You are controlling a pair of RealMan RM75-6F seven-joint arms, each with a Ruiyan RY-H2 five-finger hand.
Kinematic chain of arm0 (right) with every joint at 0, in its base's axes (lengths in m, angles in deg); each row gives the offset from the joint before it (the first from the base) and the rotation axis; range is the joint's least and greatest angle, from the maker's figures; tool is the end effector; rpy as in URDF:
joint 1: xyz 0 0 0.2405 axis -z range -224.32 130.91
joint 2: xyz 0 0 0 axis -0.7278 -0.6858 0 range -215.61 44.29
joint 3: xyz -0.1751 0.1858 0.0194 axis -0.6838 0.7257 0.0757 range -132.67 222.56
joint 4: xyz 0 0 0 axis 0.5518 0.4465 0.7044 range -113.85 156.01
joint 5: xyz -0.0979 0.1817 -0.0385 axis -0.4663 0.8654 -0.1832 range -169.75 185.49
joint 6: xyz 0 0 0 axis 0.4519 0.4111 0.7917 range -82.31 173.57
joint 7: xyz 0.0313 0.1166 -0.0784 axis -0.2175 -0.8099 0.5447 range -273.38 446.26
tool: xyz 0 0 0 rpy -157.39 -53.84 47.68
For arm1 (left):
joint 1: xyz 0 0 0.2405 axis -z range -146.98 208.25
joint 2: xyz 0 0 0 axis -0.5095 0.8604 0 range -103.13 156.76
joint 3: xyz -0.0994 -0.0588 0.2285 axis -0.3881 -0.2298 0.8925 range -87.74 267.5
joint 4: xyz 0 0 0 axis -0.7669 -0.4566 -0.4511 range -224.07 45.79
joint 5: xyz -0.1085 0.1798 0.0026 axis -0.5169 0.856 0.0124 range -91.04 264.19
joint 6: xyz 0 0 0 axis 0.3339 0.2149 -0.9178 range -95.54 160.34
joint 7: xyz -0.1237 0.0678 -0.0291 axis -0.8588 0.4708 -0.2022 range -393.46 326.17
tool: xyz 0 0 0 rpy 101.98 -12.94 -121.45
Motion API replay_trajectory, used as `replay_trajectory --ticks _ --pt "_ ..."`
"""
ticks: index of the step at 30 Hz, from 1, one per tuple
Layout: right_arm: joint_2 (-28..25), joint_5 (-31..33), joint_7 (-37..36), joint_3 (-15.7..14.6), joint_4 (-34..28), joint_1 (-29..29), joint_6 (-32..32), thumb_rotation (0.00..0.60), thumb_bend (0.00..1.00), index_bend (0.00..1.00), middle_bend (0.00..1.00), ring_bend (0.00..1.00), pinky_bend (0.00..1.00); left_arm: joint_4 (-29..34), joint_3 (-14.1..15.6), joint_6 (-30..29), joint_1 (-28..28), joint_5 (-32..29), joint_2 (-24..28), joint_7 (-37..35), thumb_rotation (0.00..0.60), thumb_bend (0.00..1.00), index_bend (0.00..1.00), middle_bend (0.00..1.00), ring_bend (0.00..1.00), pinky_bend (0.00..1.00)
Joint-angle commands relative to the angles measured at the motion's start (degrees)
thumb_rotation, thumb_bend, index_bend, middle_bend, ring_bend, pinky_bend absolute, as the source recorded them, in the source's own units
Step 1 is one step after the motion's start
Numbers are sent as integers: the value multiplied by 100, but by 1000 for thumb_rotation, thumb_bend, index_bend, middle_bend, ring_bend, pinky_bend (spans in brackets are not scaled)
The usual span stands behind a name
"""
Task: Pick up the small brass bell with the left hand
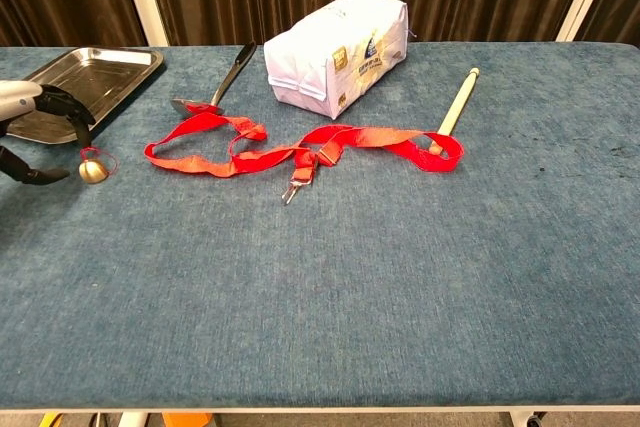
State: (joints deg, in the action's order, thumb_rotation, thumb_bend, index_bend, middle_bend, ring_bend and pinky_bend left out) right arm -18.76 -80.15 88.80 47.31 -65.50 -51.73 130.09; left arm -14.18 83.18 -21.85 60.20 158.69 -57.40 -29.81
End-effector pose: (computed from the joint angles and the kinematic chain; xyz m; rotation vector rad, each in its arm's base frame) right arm -0.3228 -0.1813 0.1485 1.4509 -0.8290 0.8437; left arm -0.2700 0.3172 0.0189 -1.7086 -1.0954 -0.7874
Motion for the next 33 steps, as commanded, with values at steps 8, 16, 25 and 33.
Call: replay_trajectory --ticks 8,16,25,33 --pt "5 30 -9 8 4 -12 -38 600 260 0 0 0 0 -80 24 71 88 -5 -86 -28 600 349 412 184 24 117" --pt "-13 59 11 8 -21 -9 -60 600 261 0 0 0 0 -182 8 42 136 -27 -174 -13 600 352 447 187 24 117" --pt "-18 84 25 11 -45 -27 -108 600 261 0 0 0 0 -200 6 79 158 -153 -190 82 600 352 491 192 24 117" --pt "-21 99 32 13 -58 -33 -127 600 261 0 0 0 0 -231 -6 86 188 -188 -212 92 600 353 493 194 24 118"
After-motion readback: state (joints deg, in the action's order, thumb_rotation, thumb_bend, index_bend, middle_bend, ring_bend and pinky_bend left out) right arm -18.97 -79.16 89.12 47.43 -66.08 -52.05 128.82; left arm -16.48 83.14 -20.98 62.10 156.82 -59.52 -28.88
